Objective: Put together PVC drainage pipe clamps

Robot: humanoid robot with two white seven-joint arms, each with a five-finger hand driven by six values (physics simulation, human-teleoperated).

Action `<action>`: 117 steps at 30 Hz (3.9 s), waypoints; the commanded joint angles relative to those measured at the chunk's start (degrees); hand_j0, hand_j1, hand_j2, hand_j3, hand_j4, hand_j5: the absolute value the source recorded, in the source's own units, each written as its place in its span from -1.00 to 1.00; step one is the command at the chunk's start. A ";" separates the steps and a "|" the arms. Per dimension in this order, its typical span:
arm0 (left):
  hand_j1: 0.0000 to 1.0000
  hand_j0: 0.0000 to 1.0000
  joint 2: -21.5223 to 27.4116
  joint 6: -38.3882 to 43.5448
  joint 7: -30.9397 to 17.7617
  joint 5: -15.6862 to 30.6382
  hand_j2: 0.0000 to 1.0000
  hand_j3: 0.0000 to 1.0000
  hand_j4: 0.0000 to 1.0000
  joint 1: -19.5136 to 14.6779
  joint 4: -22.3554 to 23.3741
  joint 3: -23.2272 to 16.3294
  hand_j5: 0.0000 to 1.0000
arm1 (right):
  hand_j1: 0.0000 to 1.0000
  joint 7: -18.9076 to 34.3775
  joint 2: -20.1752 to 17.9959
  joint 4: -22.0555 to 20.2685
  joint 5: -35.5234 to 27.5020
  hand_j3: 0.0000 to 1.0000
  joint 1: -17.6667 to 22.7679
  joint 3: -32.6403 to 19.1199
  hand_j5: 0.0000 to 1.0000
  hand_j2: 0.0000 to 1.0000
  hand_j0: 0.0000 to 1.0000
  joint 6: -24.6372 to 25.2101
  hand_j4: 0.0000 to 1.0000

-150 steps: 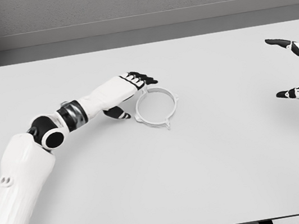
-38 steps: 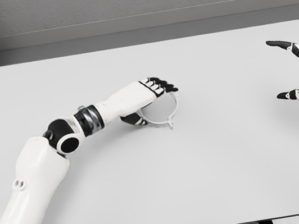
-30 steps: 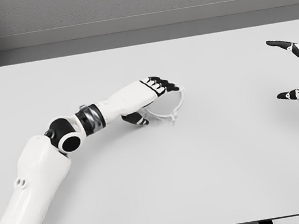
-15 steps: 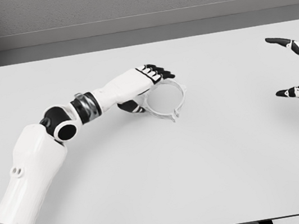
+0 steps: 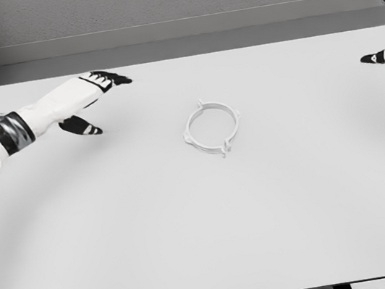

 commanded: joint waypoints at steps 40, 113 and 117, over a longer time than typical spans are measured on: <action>1.00 1.00 7.55 0.10 -0.06 4.30 1.00 1.00 1.00 3.42 4.03 2.49 1.00 | 1.00 0.28 31.10 40.15 22.03 1.00 -24.36 18.48 1.00 1.00 1.00 0.00 1.00; 1.00 1.00 8.17 0.10 -0.06 5.00 1.00 1.00 1.00 5.62 3.94 3.90 1.00 | 1.00 0.98 31.81 47.36 22.65 1.00 -24.89 18.39 1.00 1.00 1.00 0.00 1.00; 1.00 1.00 8.17 0.10 -0.06 5.00 1.00 1.00 1.00 5.62 3.94 3.90 1.00 | 1.00 1.16 31.63 47.36 22.74 1.00 -24.89 18.31 1.00 1.00 1.00 0.00 1.00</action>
